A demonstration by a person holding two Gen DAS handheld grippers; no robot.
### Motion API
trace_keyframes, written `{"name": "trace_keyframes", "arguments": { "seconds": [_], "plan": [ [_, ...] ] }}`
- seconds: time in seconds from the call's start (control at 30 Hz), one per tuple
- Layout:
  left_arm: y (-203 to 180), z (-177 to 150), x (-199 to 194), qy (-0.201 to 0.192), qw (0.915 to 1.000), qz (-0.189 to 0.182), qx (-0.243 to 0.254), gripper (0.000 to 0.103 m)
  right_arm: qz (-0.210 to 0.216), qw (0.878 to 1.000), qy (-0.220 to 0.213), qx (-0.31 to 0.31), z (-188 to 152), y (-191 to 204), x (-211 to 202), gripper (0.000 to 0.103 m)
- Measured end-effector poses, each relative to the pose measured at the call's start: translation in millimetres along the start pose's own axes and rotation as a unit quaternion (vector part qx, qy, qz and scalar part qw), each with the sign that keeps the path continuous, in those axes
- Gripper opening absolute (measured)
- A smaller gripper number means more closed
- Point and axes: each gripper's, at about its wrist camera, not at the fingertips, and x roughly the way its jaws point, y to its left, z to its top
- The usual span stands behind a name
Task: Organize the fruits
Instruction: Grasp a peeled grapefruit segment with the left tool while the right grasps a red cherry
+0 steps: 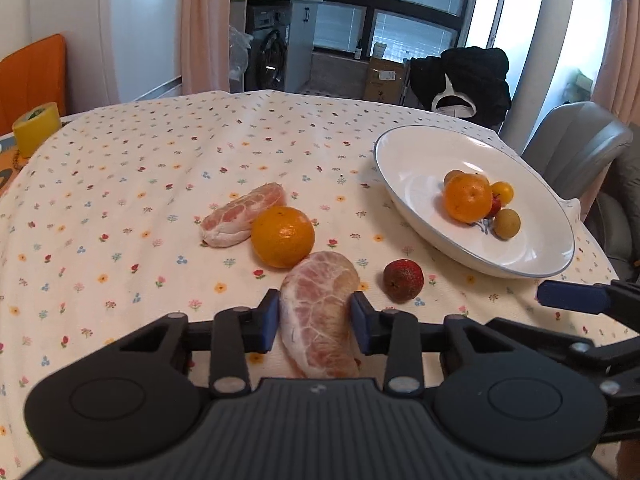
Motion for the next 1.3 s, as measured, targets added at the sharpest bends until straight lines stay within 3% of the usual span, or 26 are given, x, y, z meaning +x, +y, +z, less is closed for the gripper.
{"name": "trace_keyframes", "arguments": {
  "seconds": [0.47, 0.6, 0.83, 1.0, 1.13, 1.3],
  "plan": [
    [18.2, -4.2, -24.4, -0.021, 0.999, -0.022, -0.031, 0.018, 0.025, 1.0, 0.011, -0.011, 4.5, 12.9, 20.4, 0.08],
    [23.6, -7.0, -32.0, -0.026, 0.9984, -0.029, -0.042, 0.016, 0.027, 0.999, 0.014, -0.013, 6.6, 16.8, 26.8, 0.079],
    [35.2, -7.8, -44.8, -0.042, 0.9972, -0.026, -0.055, 0.016, 0.033, 0.999, 0.014, -0.019, 9.3, 25.3, 35.0, 0.063],
    [43.6, -6.2, -51.9, -0.053, 0.9963, -0.022, -0.065, 0.016, 0.025, 0.999, 0.009, -0.037, 12.2, 34.0, 38.9, 0.058],
    [47.1, -5.8, -55.8, -0.057, 0.9957, -0.021, -0.07, 0.016, 0.02, 0.999, 0.011, -0.043, 13.5, 38.7, 43.6, 0.048],
    [50.8, -7.8, -58.0, -0.06, 0.9953, -0.019, -0.073, 0.016, 0.007, 0.998, 0.013, -0.058, 10.7, 44.2, 48.4, 0.026]
  ]
}}
